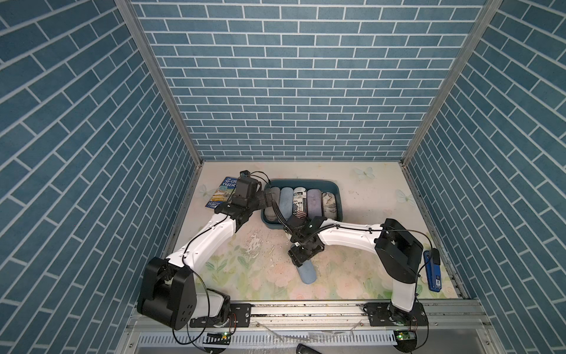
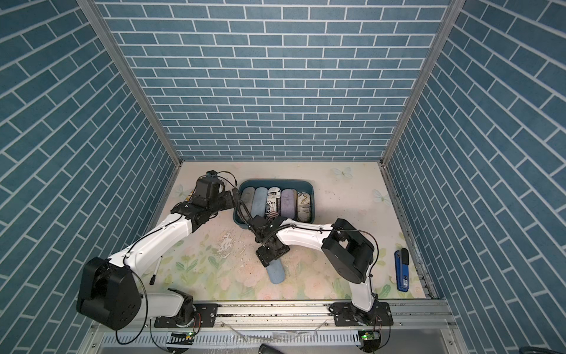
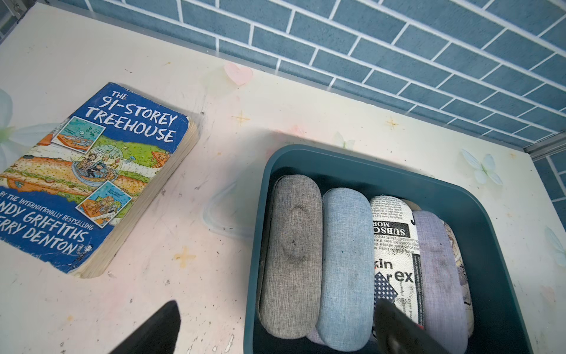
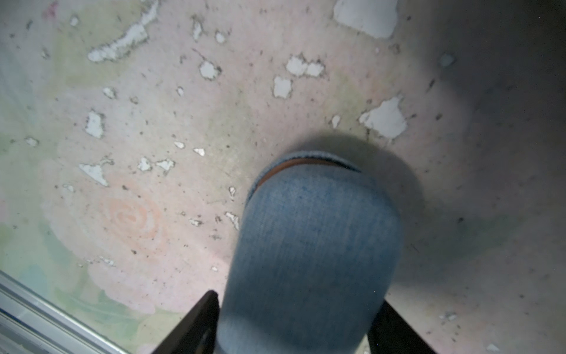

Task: Put the glasses cases into the storage boxes
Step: Pick up the glasses case at the center of the board.

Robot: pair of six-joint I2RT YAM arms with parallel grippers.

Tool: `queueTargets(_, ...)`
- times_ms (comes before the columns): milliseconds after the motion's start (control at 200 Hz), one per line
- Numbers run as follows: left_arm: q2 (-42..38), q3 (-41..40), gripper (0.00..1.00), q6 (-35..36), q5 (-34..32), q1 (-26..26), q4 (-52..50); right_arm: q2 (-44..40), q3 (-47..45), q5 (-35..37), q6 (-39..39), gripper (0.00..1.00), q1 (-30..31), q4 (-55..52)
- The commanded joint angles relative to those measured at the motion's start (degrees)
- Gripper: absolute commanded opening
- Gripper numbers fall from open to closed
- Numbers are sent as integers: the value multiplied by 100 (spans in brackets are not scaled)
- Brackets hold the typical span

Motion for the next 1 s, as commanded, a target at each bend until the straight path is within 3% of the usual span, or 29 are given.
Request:
queueTargets(0, -105, -55, 100, 6, -53, 45, -94, 212, 14, 265, -173, 73, 80, -262)
queueTargets(100, -121, -71, 99, 3, -48, 39, -103, 237, 6, 268, -159, 72, 88, -251)
queueTargets(190, -133, -81, 100, 11, -60, 39, -109, 151, -25, 273, -114, 64, 101, -253)
queueTargets(305, -127, -72, 100, 9, -71, 40, -104, -42, -51, 290, -101, 60, 97, -284)
queueTargets(645, -134, -119, 100, 9, -62, 48, -74, -880, 74, 431, -164, 59, -51, -577)
queueTargets(995, -210, -221, 100, 4, -36, 109, 5, -1835, 402, 445, -347, 59, -979, -629)
